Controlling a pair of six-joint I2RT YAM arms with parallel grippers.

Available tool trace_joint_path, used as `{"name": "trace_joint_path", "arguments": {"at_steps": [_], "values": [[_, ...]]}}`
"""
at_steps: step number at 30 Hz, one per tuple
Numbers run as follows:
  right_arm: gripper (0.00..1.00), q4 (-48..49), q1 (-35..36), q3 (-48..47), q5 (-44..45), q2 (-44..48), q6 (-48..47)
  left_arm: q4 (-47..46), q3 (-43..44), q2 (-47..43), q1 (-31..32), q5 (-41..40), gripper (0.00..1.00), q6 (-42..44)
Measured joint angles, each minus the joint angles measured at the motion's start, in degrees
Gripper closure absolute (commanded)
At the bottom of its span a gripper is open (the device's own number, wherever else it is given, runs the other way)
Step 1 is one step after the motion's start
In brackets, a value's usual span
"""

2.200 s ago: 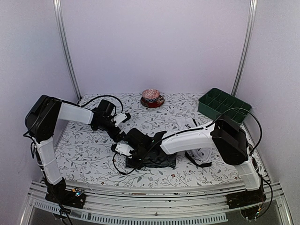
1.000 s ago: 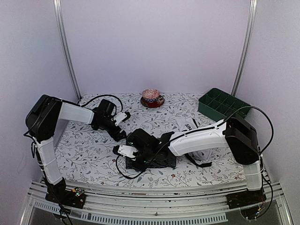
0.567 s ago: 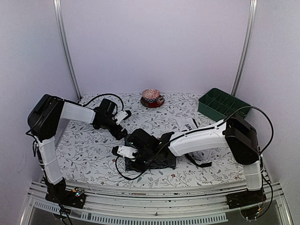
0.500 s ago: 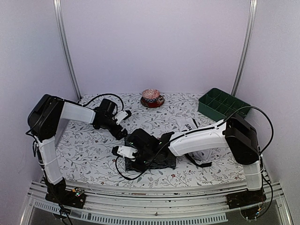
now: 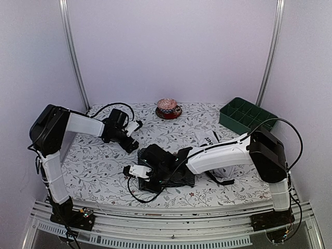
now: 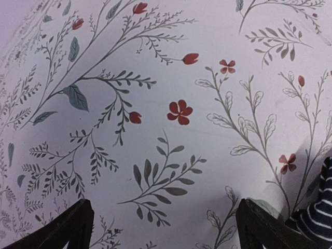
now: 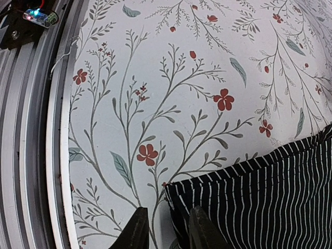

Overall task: Roll the underwear
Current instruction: Smooth out the underwear at the center of the board.

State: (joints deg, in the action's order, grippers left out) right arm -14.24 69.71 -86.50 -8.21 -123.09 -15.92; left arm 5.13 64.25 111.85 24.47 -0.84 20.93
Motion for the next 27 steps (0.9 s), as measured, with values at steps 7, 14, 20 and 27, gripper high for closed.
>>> {"name": "trace_joint_path", "arguments": {"at_steps": [7,14,20,27], "values": [[0.61,-0.44,0.04,8.85,5.46,5.88,1.88,0.31,-2.69,-5.6,-0.52,-0.37,0.02,1.05],[0.62,-1.29,-0.09,19.58,13.16,17.59,7.04,-0.5,-6.8,-13.33,4.72,1.05,0.02,5.25],[0.67,-1.16,-1.22,24.92,18.23,22.34,12.15,-0.02,-13.25,-16.04,11.76,5.27,0.02,9.53],[0.69,-1.86,-3.5,28.61,22.82,22.47,17.14,1.01,-17.31,-18.43,16.52,8.15,0.02,12.0]]}}
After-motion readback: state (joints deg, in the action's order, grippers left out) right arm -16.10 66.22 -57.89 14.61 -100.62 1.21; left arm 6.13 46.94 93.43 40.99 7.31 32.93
